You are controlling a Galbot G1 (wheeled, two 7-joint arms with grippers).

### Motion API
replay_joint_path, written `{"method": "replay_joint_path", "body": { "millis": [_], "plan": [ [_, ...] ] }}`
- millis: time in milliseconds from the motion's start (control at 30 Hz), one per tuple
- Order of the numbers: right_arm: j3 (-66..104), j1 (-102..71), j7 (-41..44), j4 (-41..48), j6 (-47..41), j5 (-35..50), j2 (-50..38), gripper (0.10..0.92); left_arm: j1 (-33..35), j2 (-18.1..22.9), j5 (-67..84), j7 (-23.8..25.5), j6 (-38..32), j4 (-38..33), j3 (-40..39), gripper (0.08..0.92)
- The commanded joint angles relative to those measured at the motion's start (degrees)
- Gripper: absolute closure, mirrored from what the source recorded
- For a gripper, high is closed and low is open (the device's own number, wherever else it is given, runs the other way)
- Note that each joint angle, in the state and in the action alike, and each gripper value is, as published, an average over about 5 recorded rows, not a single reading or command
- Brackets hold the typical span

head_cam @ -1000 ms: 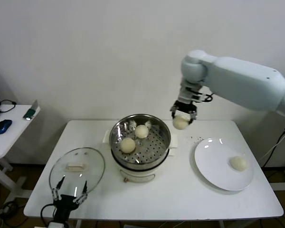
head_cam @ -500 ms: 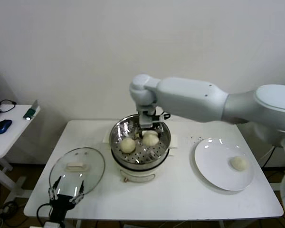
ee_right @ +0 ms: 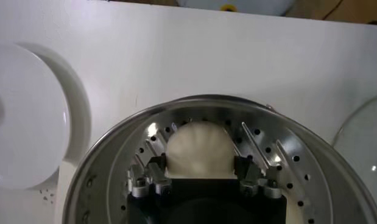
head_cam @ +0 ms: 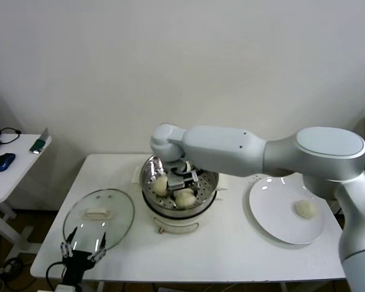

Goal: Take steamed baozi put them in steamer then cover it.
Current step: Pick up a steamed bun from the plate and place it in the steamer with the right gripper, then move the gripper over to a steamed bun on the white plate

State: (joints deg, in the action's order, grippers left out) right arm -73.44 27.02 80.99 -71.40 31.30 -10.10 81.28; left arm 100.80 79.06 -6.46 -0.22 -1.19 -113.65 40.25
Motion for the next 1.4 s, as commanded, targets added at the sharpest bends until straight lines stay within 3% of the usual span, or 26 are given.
{"method": "replay_joint_path", "body": {
  "millis": [33,233,600,800,1033,1167,1400],
  "plan": [
    [0.12,-1.99,-0.51,0.05,0.2,-1.9,1.19,0.299,0.05,-0.02,0.11,-0.04,-0.12,0.32,0.04,0.177],
    [1.39,-0.98,-0.22,-0.24,-0.05,-1.89,0.35,0.211,0.09,0.06,0.03,-0.1,-0.14,0.36,0.06,0.177],
    [0.1,11.9,-2.72,-1.64,-4.4,5.89,-8.6,0.202,-0.39,-0.15,-0.49,-0.12,-0.2,1.09,-0.4,0.177],
    [-12.35,22.25,-15.69,-1.29,-17.99,17.85,-20.42,0.203,-1.06,-0.39,-1.54,-0.03,0.03,0.65,-1.08,0.177],
    [-16.79,21.36,-17.41,-4.72,-41.02,32.55,-35.53,0.203,-1.09,-0.37,-1.58,-0.23,0.39,0.28,-2.13,0.177],
    [-13.06,14.45,-17.66,-3.65,-45.48,30.6,-43.61,0.203,-0.62,-0.31,-1.56,-0.14,0.22,-0.31,-1.96,0.177],
    [0.13,-2.64,-13.99,4.05,-43.17,18.1,-50.3,0.203,-0.07,0.09,-1.43,0.09,0.87,-2.49,-1.82,0.177]
  ]
}}
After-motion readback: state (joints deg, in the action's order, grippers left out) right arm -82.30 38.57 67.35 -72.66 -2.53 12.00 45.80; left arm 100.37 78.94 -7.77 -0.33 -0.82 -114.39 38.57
